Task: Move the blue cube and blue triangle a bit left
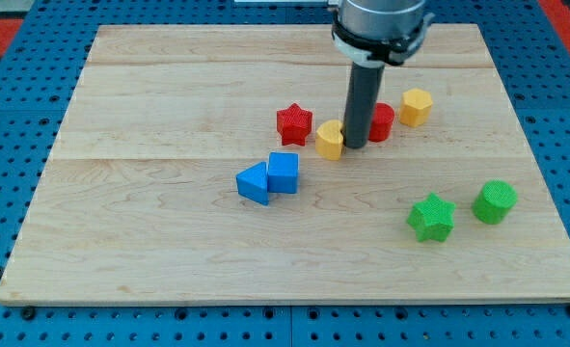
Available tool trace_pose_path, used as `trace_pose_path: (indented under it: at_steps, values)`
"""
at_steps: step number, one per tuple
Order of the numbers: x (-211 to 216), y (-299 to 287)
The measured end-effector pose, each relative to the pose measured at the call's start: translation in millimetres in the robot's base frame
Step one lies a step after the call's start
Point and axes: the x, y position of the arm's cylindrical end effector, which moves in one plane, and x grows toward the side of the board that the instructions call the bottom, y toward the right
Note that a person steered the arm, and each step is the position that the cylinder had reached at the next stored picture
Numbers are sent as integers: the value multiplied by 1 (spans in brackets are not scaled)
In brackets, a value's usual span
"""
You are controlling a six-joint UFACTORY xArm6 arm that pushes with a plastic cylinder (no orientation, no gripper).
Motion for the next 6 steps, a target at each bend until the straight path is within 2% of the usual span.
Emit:
trace_pose_path:
  at_steps: [1,3,6]
  values:
    - [6,19]
    - [67,15]
    - [70,-75]
